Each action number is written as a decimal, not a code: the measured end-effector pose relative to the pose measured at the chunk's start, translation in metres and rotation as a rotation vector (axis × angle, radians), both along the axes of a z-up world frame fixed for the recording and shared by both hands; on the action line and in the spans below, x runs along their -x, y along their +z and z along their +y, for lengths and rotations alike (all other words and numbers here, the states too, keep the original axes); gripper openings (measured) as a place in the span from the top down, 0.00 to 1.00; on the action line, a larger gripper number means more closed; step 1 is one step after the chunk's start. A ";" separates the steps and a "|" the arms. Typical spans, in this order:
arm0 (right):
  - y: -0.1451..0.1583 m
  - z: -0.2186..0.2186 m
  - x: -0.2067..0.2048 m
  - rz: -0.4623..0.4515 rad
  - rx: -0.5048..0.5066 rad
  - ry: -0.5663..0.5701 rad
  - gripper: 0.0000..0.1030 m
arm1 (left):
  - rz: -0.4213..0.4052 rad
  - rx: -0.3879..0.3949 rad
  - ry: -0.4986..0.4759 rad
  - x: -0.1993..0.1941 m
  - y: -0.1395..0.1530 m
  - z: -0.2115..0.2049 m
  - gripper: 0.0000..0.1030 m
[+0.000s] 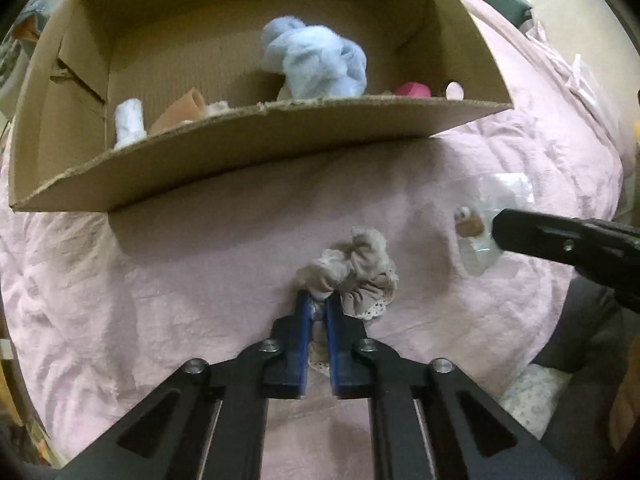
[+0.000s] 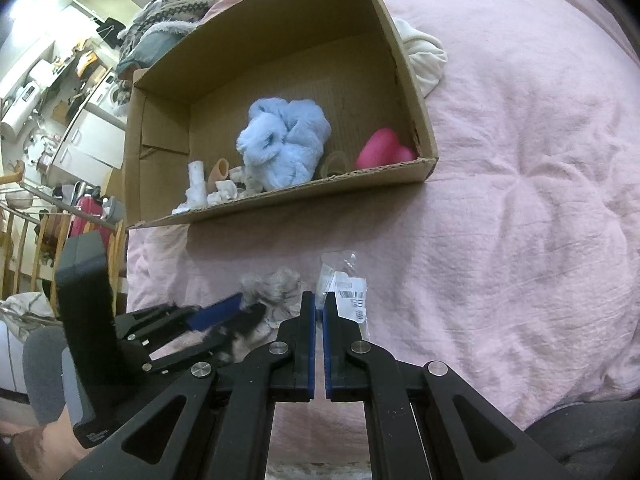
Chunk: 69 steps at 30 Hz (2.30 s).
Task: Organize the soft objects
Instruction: 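Grasp the beige scrunchie with the left tool while the right tool grasps the clear plastic bag, then lower the scrunchie and plastic bag into the box and open both tools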
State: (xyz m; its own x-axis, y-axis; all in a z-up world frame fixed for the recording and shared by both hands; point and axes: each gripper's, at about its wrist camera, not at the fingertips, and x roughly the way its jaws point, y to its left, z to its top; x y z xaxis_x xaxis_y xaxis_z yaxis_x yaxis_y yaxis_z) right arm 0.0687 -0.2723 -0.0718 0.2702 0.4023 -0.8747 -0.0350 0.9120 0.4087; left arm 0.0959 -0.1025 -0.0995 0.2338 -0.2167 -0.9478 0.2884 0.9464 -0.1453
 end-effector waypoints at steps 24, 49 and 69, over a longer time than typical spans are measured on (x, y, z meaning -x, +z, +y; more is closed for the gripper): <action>0.073 -0.020 0.028 -0.237 -0.297 0.002 0.95 | -0.327 0.125 0.316 0.047 0.126 0.083 0.93; 0.082 -0.024 -0.009 -0.245 -0.255 -0.022 0.95 | -0.352 0.096 0.174 -0.009 0.148 0.059 0.93; 0.064 -0.011 -0.058 -0.227 -0.214 -0.034 0.95 | -0.307 0.003 0.265 -0.067 0.118 0.058 0.93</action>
State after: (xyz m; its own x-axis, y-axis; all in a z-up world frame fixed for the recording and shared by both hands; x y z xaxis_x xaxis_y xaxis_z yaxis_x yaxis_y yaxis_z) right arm 0.1266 -0.2835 -0.0078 0.4659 0.5581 -0.6866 -0.1182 0.8083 0.5768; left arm 0.1633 -0.0441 0.0185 0.5541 -0.1137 -0.8247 0.0654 0.9935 -0.0931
